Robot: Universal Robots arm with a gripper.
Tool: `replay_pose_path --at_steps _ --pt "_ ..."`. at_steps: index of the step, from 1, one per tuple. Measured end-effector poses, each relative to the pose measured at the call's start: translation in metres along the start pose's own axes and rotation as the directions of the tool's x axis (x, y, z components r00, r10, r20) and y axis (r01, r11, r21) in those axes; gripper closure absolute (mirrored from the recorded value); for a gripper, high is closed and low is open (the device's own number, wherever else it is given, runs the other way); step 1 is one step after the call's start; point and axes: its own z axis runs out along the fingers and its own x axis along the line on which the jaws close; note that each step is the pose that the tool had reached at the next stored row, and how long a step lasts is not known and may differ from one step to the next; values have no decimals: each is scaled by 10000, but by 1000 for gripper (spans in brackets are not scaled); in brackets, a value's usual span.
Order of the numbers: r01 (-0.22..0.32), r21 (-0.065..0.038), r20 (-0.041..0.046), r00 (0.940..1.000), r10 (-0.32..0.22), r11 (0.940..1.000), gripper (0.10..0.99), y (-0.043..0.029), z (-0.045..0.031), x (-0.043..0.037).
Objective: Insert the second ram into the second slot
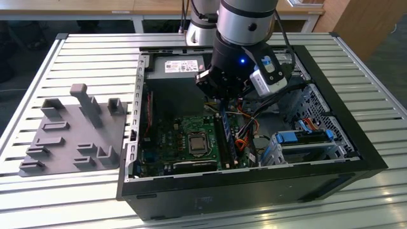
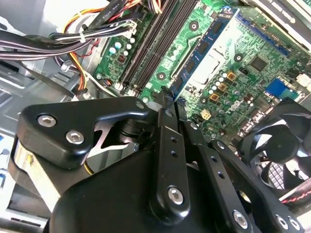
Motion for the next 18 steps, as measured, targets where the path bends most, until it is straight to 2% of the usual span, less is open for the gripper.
replay_pose_path --at_steps 18 --pt "-7 0 17 10000 7 10000 949 -2 220 -14"
